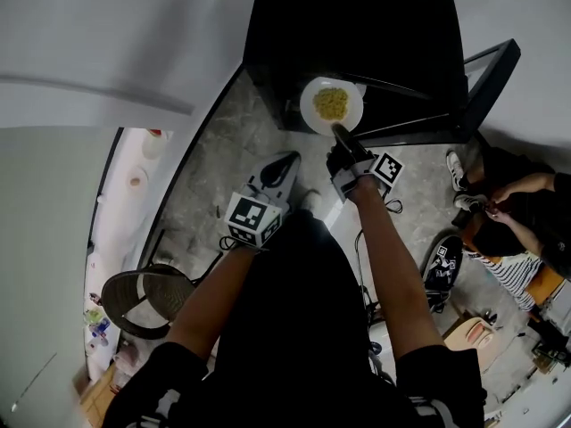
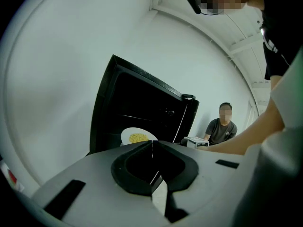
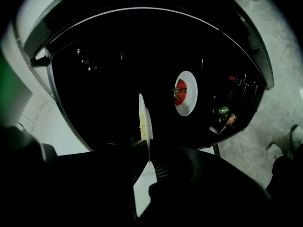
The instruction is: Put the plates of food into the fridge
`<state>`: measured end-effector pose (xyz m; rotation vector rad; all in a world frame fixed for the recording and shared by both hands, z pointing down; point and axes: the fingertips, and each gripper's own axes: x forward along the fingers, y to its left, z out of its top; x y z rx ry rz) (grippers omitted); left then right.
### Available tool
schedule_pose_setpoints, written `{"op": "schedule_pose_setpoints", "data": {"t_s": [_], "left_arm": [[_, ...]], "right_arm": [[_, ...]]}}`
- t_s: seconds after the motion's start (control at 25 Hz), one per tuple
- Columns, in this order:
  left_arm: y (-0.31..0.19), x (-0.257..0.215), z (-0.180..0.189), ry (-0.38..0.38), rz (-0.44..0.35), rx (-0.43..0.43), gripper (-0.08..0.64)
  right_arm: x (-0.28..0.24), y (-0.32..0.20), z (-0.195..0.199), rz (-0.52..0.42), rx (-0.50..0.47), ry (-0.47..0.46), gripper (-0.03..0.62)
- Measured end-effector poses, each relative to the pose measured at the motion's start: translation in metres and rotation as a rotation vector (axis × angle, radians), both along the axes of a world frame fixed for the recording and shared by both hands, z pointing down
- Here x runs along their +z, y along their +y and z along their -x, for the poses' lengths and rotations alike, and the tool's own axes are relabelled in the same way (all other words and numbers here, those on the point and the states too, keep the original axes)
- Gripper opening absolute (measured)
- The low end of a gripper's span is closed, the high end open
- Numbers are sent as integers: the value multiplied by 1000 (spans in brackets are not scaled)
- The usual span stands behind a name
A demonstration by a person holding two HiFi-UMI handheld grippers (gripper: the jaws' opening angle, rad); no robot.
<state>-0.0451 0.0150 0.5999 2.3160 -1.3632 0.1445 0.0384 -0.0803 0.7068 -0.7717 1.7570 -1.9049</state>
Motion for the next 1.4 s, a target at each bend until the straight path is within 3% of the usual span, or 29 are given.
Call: {"op": "schedule_pose_setpoints", "data": {"t_s": [0.36,0.6,0.84,1.4], "left_arm": [[3,45,7,-24,8,-30,20],[3,59,8,-12,-6,-36,21],[-3,67,13,-11,-40,-31,20],[-21,91,17,-13,-63,-11,20]], "right_arm": [[32,-52,21,-6,25,41,32],[57,-88,26,49,117,32,32],[79,-121,46,89,145,56,32],[94,-153,79,94,160,76,32]]}}
